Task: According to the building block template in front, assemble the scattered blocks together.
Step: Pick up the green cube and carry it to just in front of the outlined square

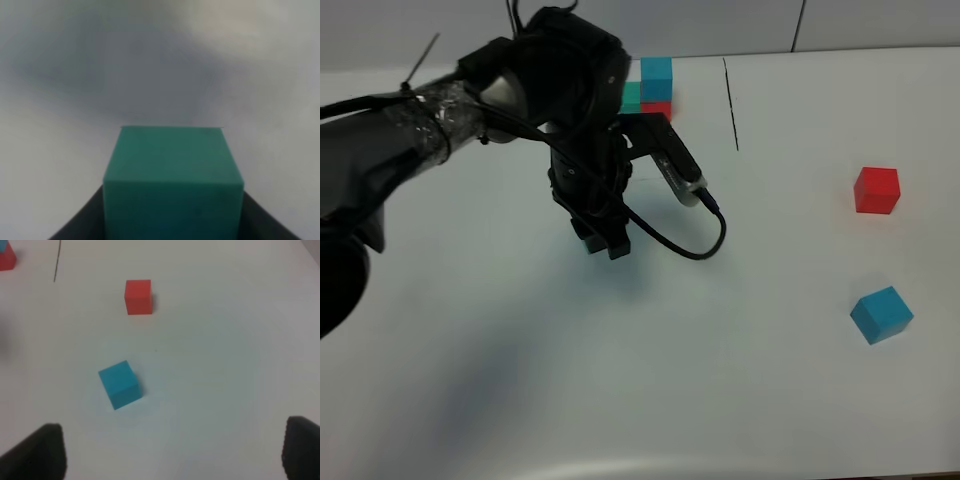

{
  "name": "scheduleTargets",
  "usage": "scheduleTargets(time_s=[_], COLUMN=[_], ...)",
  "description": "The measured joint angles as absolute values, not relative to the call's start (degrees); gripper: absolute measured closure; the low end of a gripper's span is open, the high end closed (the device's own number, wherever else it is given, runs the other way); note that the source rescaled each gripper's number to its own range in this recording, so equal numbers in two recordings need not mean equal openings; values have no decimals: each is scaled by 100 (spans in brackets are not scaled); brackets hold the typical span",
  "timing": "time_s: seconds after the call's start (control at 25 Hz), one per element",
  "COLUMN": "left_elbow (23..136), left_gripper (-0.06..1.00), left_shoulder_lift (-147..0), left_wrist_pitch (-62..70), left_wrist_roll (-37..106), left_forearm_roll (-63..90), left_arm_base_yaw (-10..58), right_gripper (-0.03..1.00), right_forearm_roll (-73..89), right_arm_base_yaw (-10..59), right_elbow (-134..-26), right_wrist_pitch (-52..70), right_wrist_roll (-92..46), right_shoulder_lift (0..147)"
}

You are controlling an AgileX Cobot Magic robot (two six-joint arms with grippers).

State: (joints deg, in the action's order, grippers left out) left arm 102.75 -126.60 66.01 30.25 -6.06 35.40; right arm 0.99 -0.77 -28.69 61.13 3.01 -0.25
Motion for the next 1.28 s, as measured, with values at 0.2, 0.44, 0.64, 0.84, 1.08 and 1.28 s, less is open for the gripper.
scheduleTargets(time_s=[0.2, 0.44, 0.64, 0.84, 1.08, 1.28], left_elbow=[10841, 11072, 11072, 11072, 11102, 11118], left_gripper=[92, 92, 92, 92, 92, 92], left_shoulder_lift=[-13068, -13378, -13503, -13595, -13818, -13841], left_wrist_pitch=[6643, 6483, 6122, 6033, 6028, 6046], left_wrist_roll=[3565, 3838, 3934, 3997, 4007, 4013], left_forearm_roll=[-619, -618, -614, -593, -599, -610], left_arm_base_yaw=[3853, 4031, 4095, 4109, 4109, 4109], right_gripper=[9, 9, 9, 9, 9, 9], right_forearm_roll=[99, 99, 99, 99, 99, 99], right_arm_base_yaw=[-77, -77, -77, -77, -77, -77], right_elbow=[-2869, -2869, -2869, -2869, -2869, -2869], right_wrist_pitch=[6113, 6113, 6113, 6113, 6113, 6113], right_wrist_roll=[301, 301, 301, 301, 306, 306], right_shoulder_lift=[-25, -25, -25, -25, -25, -25])
